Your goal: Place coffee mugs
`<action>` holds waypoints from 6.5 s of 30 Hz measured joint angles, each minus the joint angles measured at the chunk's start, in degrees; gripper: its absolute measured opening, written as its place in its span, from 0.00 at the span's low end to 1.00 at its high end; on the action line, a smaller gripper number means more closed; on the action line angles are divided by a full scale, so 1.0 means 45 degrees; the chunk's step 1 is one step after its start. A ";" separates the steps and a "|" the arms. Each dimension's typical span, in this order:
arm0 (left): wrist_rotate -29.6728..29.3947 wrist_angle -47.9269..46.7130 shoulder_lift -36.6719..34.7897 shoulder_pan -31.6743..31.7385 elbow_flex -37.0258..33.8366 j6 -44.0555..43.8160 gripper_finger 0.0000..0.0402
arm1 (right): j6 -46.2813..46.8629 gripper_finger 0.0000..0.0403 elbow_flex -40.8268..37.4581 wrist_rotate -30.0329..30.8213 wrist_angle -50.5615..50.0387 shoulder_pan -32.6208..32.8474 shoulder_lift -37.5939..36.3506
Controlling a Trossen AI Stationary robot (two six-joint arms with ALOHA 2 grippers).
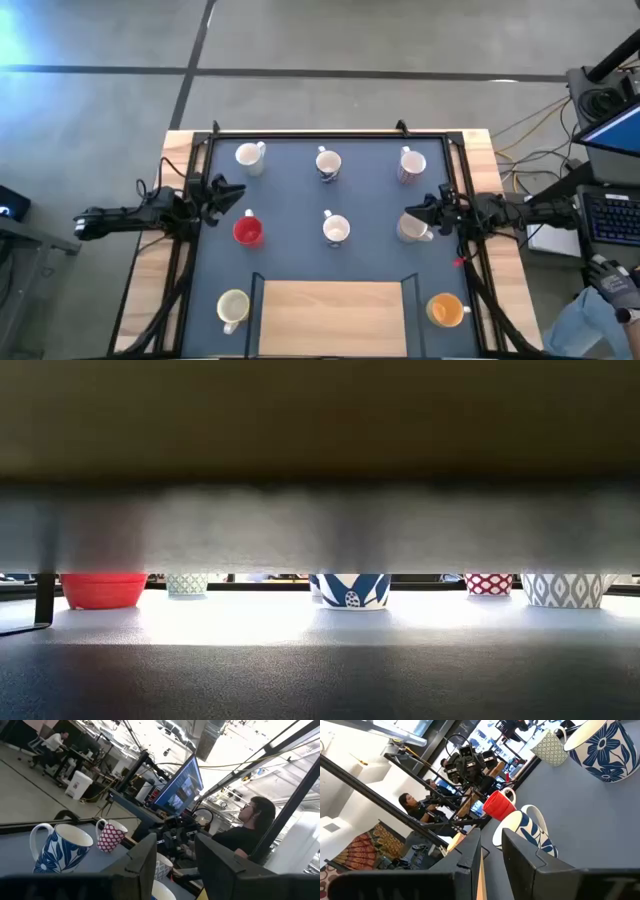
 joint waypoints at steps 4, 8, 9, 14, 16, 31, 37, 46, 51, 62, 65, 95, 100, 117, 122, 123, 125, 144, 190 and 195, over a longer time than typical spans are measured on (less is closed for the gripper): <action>-0.0002 0.0000 0.0000 0.0003 0.0000 -0.0005 0.29 | 0.0000 0.17 0.0001 -0.0004 0.0000 -0.0001 0.0000; -0.0001 0.0000 0.0000 0.0003 -0.0002 -0.0002 0.29 | 0.0000 0.17 0.0000 -0.0005 -0.0002 -0.0002 0.0000; -0.0004 0.0000 0.0000 0.0005 0.0000 0.0000 0.29 | 0.0000 0.17 0.0003 -0.0002 -0.0002 -0.0002 0.0000; 0.0000 0.0000 0.0000 0.0000 0.0000 -0.0004 0.29 | 0.0000 0.17 0.0000 0.0000 0.0000 0.0000 0.0000; 0.0000 0.0000 0.0000 0.0005 -0.0004 -0.0004 0.29 | 0.0000 0.17 0.0000 -0.0003 -0.0004 -0.0002 0.0000; 0.0000 0.0000 0.0000 0.0005 -0.0002 -0.0002 0.29 | 0.0000 0.17 0.0001 -0.0003 -0.0001 0.0000 0.0000; 0.0000 0.0000 0.0000 0.0003 -0.0001 -0.0003 0.29 | 0.0000 0.17 0.0005 -0.0004 -0.0005 0.0000 0.0000; 0.0000 0.0000 0.0000 0.0005 -0.0004 -0.0001 0.29 | 0.0000 0.17 0.0000 -0.0001 0.0000 -0.0002 0.0000; 0.0000 0.0000 0.0000 0.0000 0.0000 0.0000 0.29 | 0.0000 0.17 0.0002 -0.0005 -0.0003 0.0000 0.0000; -0.0002 0.0000 0.0000 0.0003 0.0000 -0.0002 0.29 | 0.0000 0.17 0.0000 -0.0005 0.0000 -0.0003 0.0000; 0.0000 0.0000 0.0000 0.0002 0.0000 0.0000 0.29 | 0.0000 0.17 0.0000 -0.0001 -0.0003 0.0000 0.0000; 0.0000 0.0000 0.0000 0.0004 0.0000 0.0000 0.29 | -0.0815 0.17 0.0005 0.0009 0.0059 -0.0015 0.0000; 0.0000 0.0000 0.0000 0.0005 -0.0001 0.0000 0.29 | -0.0974 0.17 0.0112 -0.0759 0.1210 -0.0006 0.0085; 0.0000 0.0000 0.0000 0.0005 0.0000 -0.0004 0.29 | -0.3128 0.17 0.3992 0.2389 -0.2787 -0.0257 0.3636; 0.0000 0.0000 0.0000 0.0005 0.0000 -0.0005 0.29 | -0.3516 0.21 0.5388 0.2711 -0.4438 -0.0452 0.5211; 0.0000 0.0000 0.0000 0.0003 0.0000 -0.0001 0.29 | -0.3645 0.23 0.5682 0.2804 -0.4804 -0.0513 0.5476; 0.0000 0.0000 0.0000 0.0001 0.0000 -0.0002 0.29 | -0.3689 0.27 0.6280 0.3043 -0.5711 -0.0652 0.5948; -0.0001 0.0000 0.0000 0.0004 0.0000 -0.0005 0.29 | -0.0732 0.48 1.0712 0.3011 -1.2124 -0.3374 0.9697; 0.0000 0.0000 0.0000 0.0000 0.0000 -0.0004 0.29 | -0.5126 0.24 1.2730 0.0534 -1.0768 -0.8626 1.8674; -0.0002 0.0000 0.0000 0.0001 -0.0001 -0.0003 0.29 | -0.5842 0.05 1.2727 -0.0203 -1.0806 -0.8610 1.8647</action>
